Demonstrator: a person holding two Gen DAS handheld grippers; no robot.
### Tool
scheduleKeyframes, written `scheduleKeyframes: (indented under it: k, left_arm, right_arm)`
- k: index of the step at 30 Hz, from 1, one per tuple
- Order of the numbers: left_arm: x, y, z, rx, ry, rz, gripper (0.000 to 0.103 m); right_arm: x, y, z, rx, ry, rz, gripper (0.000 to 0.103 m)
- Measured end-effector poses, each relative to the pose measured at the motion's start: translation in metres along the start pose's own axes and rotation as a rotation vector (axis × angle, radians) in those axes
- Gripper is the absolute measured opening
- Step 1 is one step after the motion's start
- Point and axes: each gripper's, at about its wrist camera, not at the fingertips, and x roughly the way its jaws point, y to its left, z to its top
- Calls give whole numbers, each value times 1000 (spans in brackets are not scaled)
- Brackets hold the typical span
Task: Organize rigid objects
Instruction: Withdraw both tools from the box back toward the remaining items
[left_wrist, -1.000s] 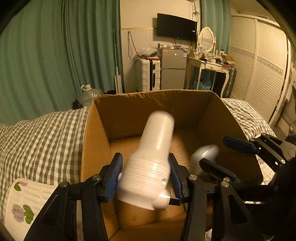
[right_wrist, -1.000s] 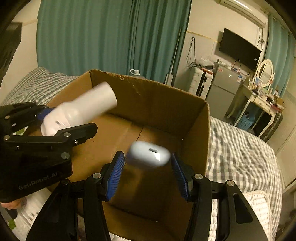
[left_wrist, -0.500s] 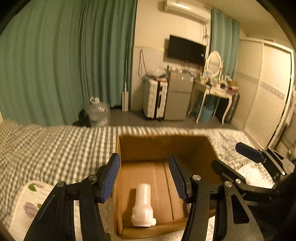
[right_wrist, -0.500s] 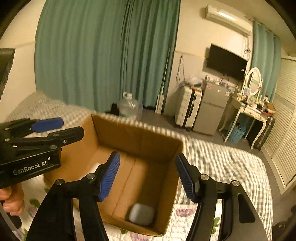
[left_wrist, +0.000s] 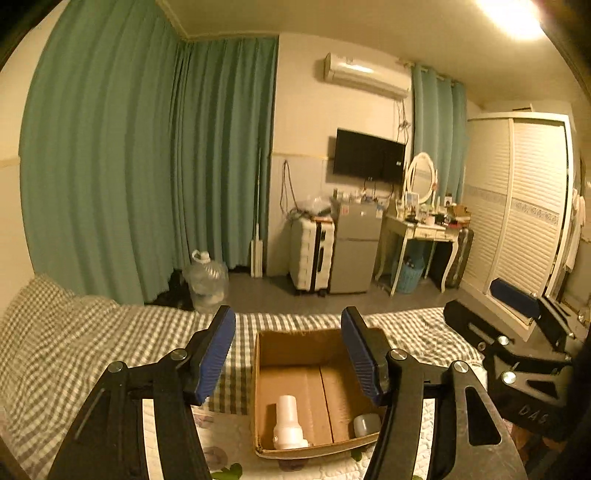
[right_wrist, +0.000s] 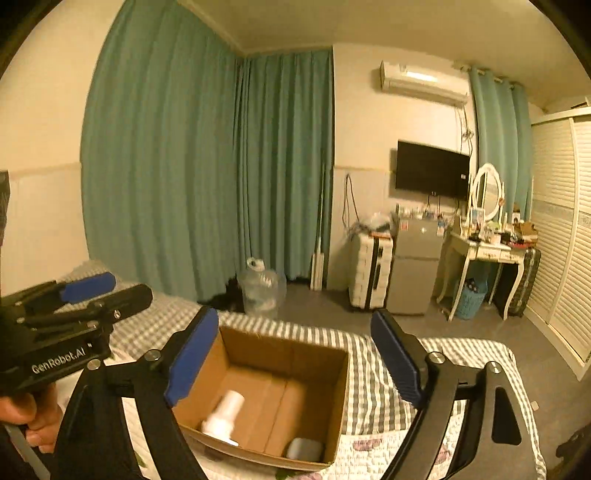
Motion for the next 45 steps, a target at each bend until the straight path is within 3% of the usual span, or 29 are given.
scheduleKeyframes:
  k: [8, 15, 25, 37, 41, 45]
  left_arm:
    - [-29, 7, 0, -9, -21, 0, 64]
    - [-39, 11, -11, 26, -30, 36, 64]
    - [-34, 16, -53, 41, 34, 31, 64]
    - [-15, 16, -101, 91, 98, -30, 64]
    - [2, 13, -122, 164, 182, -47, 64]
    - [22, 16, -153, 213, 322, -117, 64]
  right_arm:
    - [-56, 18, 13, -54, -107, -13, 96]
    - [-86, 20, 0, -86, -120, -15, 102]
    - [-95, 11, -35, -77, -50, -41, 103]
    - [-60, 10, -74, -88, 48, -20, 103]
    - [-41, 11, -95, -93, 120, 15, 103]
    - [-22, 10, -117, -102, 195, 30, 103]
